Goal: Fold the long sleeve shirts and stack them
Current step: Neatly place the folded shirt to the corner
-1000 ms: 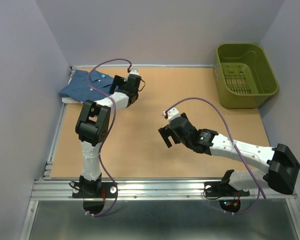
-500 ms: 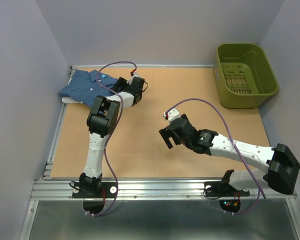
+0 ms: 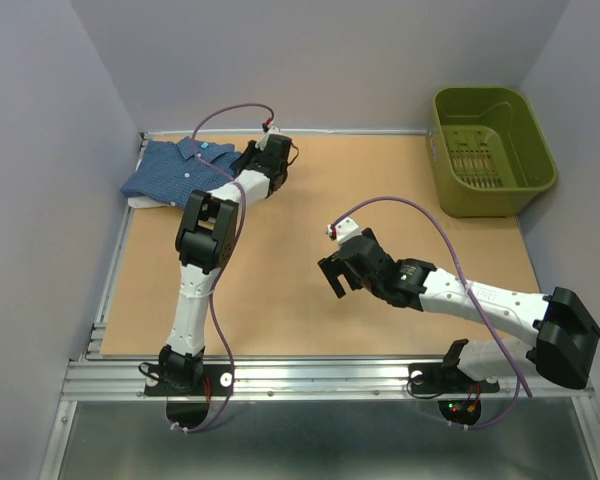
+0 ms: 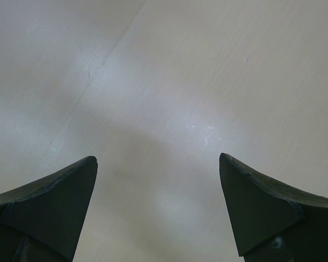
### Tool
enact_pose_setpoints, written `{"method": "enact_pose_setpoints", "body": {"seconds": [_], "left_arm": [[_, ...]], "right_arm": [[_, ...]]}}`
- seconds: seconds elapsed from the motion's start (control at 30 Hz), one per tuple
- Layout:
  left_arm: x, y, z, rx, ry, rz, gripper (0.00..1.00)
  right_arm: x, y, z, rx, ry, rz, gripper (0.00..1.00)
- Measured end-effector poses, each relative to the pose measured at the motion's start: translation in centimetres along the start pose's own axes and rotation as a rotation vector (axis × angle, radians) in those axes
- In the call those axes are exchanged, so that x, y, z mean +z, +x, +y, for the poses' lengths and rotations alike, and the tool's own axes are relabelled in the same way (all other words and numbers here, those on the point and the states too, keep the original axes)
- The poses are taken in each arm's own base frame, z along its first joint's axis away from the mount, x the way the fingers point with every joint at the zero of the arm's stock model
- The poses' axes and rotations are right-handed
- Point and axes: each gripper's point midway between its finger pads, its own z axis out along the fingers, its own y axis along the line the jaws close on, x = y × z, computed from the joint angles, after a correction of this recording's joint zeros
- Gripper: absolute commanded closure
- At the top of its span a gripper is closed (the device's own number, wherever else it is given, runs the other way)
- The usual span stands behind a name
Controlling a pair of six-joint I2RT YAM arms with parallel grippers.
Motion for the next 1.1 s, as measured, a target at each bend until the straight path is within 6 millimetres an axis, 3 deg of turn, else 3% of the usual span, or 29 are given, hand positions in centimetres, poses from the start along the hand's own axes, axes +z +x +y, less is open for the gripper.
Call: {"method": "enact_pose_setpoints", "body": {"seconds": [0.23, 0.3, 0.33, 0.4, 0.43, 0.47, 0.5, 0.63, 0.77, 0.9, 1.03, 1.1], "left_arm": [[-1.0, -7.7, 3.7, -0.215, -0.005, -0.09, 0.9], [-0.9, -8.6, 4.3, -0.256, -0.003, -0.099, 0.83], [-0.9, -9.1, 4.3, -0.278, 0.002, -0.106, 0.71], [-0.3, -9.4, 3.7, -0.306, 0.017, -0.107, 0.51], [0.1, -9.3, 3.1, -0.311, 0.03, -0.104, 0.3], [0.4, -8.9, 2.3, -0.315, 0.046, -0.097, 0.22], [0.7, -8.4, 1.4, -0.314, 0.069, -0.085, 0.08], [1.3, -6.9, -1.2, -0.322, 0.173, -0.042, 0.01], [0.6, -8.1, -1.5, -0.452, 0.291, -0.045, 0.01], [-1.0, -9.4, 1.9, -0.616, 0.373, -0.055, 0.07], [-0.9, -8.0, 10.2, -0.85, 0.375, -0.053, 0.2], [0.2, -5.4, 14.6, -0.971, 0.342, -0.045, 0.25]], "right_arm": [[0.0, 0.0, 0.0, 0.0, 0.0, 0.001, 0.03], [0.0, 0.0, 0.0, 0.0, 0.0, 0.001, 0.03], [0.0, 0.0, 0.0, 0.0, 0.0, 0.001, 0.03], [0.0, 0.0, 0.0, 0.0, 0.0, 0.001, 0.03], [0.0, 0.0, 0.0, 0.001, 0.0, 0.001, 0.03], [0.0, 0.0, 0.0, 0.002, -0.001, 0.001, 0.03], [0.0, 0.0, 0.0, 0.002, 0.0, 0.002, 0.03], [0.0, 0.1, 0.1, 0.002, -0.003, 0.003, 0.03], [0.0, 0.1, 0.1, 0.002, -0.007, 0.005, 0.03], [0.0, 0.2, 0.2, 0.005, -0.01, 0.007, 0.03], [0.0, 0.2, 0.4, 0.016, -0.016, 0.009, 0.03], [0.0, 0.2, 0.4, 0.02, -0.018, 0.009, 0.03]]}}
